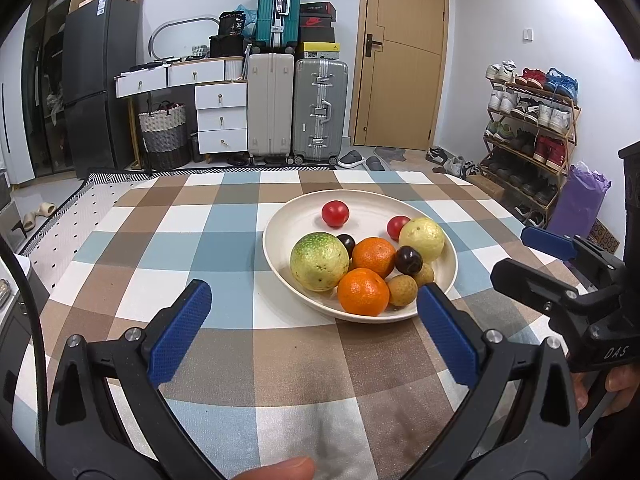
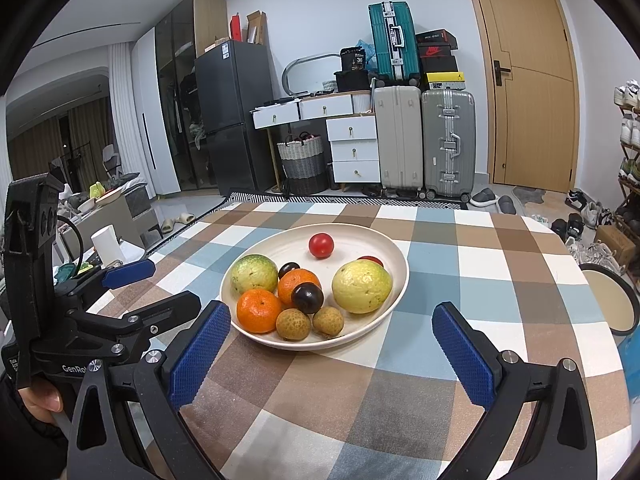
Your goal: Organize fruits
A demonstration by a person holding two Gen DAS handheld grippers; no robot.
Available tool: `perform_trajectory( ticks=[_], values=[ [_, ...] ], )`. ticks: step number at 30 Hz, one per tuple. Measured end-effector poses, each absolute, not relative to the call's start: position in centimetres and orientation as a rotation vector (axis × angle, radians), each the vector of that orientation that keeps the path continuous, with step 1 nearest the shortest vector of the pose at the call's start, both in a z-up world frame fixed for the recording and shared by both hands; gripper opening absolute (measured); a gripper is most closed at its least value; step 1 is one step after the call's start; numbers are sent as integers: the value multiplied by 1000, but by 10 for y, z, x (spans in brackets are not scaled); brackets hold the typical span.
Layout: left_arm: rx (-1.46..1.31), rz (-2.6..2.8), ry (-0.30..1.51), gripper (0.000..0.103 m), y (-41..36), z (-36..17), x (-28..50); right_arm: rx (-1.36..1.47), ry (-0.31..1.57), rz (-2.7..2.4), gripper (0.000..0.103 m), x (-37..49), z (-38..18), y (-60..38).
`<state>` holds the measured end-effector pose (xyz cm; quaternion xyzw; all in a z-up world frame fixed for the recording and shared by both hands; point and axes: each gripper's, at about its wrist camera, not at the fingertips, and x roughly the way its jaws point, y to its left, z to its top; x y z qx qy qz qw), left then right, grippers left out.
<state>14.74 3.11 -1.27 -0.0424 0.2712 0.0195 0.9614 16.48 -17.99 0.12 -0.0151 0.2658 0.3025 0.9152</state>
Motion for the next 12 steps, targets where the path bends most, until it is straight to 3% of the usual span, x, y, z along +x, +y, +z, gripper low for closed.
perform_trajectory(
  ticks=[12],
  values=[
    [-90, 33, 547, 103, 24, -13, 148, -34, 547, 623, 103, 163, 1, -179]
  ],
)
